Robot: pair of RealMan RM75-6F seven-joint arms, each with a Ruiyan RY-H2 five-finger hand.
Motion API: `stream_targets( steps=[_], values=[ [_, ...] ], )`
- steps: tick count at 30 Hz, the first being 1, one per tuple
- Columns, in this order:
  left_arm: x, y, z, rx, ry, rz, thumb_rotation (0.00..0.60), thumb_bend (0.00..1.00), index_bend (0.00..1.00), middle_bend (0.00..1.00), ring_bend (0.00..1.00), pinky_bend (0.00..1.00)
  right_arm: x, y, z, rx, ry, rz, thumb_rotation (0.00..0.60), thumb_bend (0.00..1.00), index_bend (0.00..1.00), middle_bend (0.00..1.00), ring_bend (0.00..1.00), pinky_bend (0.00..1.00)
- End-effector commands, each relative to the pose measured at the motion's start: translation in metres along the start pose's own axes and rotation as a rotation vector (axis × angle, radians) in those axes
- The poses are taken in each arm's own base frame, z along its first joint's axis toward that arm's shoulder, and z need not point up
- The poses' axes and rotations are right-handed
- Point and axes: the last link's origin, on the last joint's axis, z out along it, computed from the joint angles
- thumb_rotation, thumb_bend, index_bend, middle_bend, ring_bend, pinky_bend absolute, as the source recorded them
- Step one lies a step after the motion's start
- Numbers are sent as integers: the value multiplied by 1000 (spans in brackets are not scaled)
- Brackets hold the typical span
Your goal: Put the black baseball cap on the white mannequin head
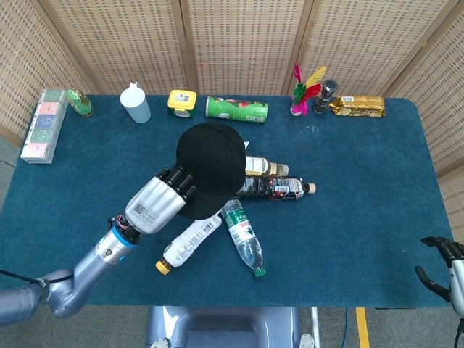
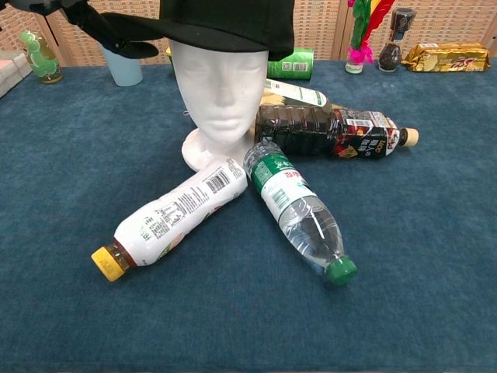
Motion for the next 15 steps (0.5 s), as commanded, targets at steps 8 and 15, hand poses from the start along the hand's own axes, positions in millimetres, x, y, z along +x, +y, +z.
stream_targets(
  steps=[8,15],
  values=[
    [5,0,-29,91,-205,0,600,90,175,127,83,432,0,-1,0,10,3,4,600,258,329,405,442,474],
    [21,-18,-55,218,-205,-72,600,77,132,88,48,407,-2,-3,6,19,-5,3,600,257,329,405,442,473]
  ],
)
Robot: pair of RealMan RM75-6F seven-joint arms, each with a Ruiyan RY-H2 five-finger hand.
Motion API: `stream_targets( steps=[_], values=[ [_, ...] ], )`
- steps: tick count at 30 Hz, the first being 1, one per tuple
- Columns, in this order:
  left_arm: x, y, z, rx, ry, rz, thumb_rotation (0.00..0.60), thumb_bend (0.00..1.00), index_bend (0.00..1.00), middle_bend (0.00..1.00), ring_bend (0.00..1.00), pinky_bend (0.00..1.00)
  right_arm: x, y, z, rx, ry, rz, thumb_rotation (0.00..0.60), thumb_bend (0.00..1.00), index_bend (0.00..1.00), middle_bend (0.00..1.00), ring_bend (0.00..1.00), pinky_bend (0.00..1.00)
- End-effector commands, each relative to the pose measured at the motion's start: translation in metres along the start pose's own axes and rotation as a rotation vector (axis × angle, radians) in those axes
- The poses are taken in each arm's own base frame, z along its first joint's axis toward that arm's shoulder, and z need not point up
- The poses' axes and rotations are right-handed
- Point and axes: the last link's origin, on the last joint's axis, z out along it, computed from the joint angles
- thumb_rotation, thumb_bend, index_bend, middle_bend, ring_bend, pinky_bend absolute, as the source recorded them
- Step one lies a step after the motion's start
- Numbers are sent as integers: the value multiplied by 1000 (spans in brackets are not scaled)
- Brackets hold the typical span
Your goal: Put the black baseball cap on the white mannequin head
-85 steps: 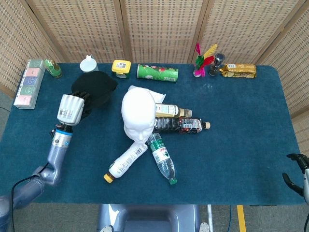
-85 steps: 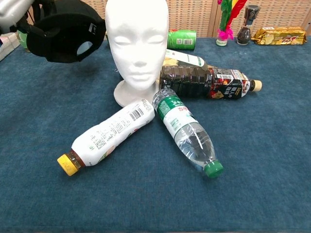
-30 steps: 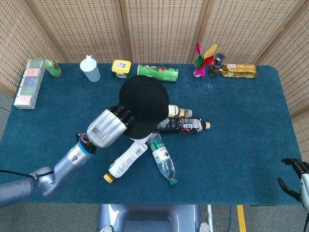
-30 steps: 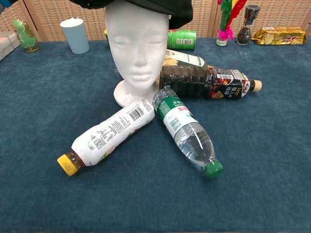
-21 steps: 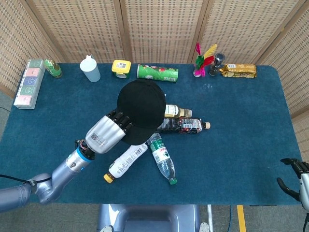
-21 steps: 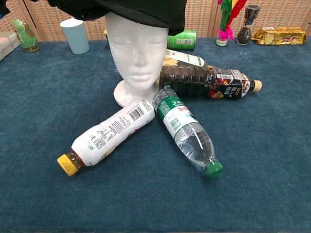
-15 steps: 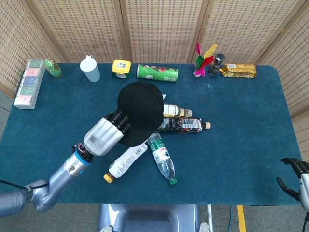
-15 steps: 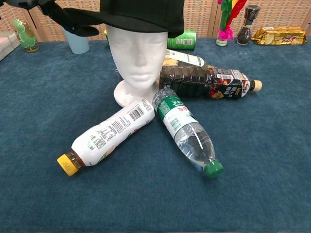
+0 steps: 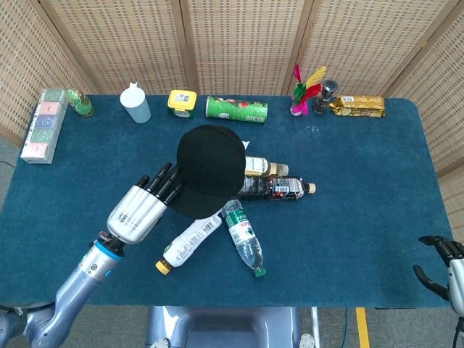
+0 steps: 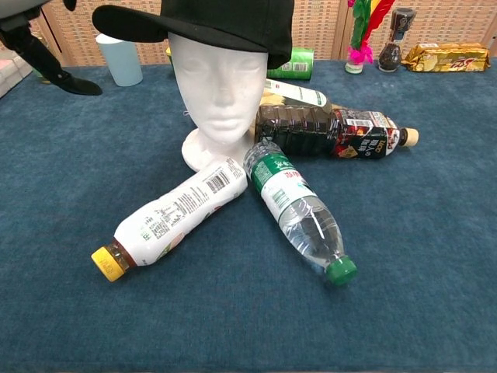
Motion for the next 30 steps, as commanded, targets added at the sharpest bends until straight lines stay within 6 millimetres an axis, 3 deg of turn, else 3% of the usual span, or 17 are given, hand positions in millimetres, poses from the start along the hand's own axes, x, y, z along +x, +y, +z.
stream_targets(
  steps=[1,6,7,10,11,17,25,30],
  values=[
    [5,-18,-17,86,25,-41,600,77,132,88,48,406,-1,-1,3,5,-4,0,600,257,329,405,442,473],
    [3,-37,-38,167,21,-101,600,77,133,88,47,406,-2,-3,8,14,-10,-2,600,257,333,406,442,473],
    [-1,-50,-57,246,-17,-168,600,77,133,89,48,406,-4,-4,11,18,-16,-2,600,258,335,406,442,473],
    [-7,-73,-86,340,-32,-240,600,78,133,88,48,406,-7,-6,16,16,-31,-7,600,257,338,405,440,465],
    [-8,-77,-90,348,-29,-245,600,77,135,88,48,406,-7,-7,17,15,-32,-9,600,257,338,405,438,457],
    [-30,-114,-155,520,-67,-267,600,77,220,113,78,406,-13,-12,27,11,-56,-34,600,257,338,404,424,437],
    [-40,-128,-222,675,-121,-291,600,78,276,148,100,406,-16,-18,32,15,-81,-52,600,258,339,404,423,437],
    [-46,-125,-240,692,-169,-293,600,78,294,164,113,406,-17,-20,34,20,-91,-57,600,258,338,404,423,437]
  ],
)
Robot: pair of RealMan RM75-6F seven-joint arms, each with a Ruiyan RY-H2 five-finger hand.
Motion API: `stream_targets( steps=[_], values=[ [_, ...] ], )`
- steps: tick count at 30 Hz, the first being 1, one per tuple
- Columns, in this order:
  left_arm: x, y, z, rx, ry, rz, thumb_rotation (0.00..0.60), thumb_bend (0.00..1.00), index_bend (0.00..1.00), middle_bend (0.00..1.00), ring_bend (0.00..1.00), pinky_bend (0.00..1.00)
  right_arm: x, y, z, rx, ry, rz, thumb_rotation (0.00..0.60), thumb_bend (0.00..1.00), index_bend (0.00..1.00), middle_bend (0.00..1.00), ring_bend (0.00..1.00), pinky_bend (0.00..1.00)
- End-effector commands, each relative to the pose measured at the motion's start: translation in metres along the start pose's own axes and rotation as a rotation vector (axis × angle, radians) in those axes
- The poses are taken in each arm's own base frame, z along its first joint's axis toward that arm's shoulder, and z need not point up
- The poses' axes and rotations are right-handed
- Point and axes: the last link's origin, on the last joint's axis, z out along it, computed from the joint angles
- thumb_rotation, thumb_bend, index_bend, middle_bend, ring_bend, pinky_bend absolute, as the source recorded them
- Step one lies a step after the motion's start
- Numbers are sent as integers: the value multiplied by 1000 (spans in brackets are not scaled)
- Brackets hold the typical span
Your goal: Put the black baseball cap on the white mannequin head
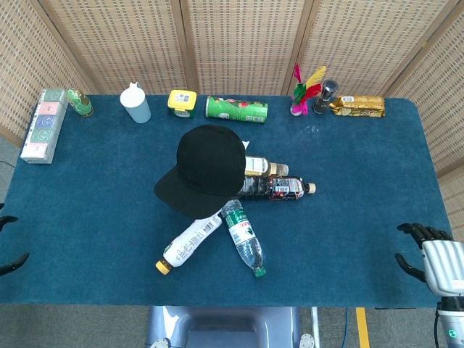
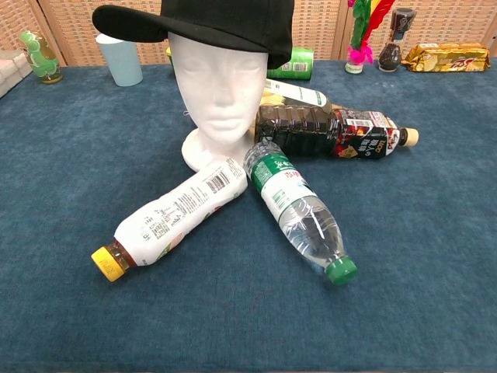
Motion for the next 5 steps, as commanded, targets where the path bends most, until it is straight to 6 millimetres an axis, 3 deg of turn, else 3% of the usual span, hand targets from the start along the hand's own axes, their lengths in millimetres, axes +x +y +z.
stream_targets(
  steps=[1,5],
  values=[
    [-3,-4,-6,7,-22,4,600,78,296,164,113,406,0,-1,1,2,-2,-2,600,258,339,404,423,437],
    [-7,-5,-7,5,-35,10,600,78,302,164,113,406,0,-3,1,5,-6,-4,600,257,340,404,423,437]
  ],
)
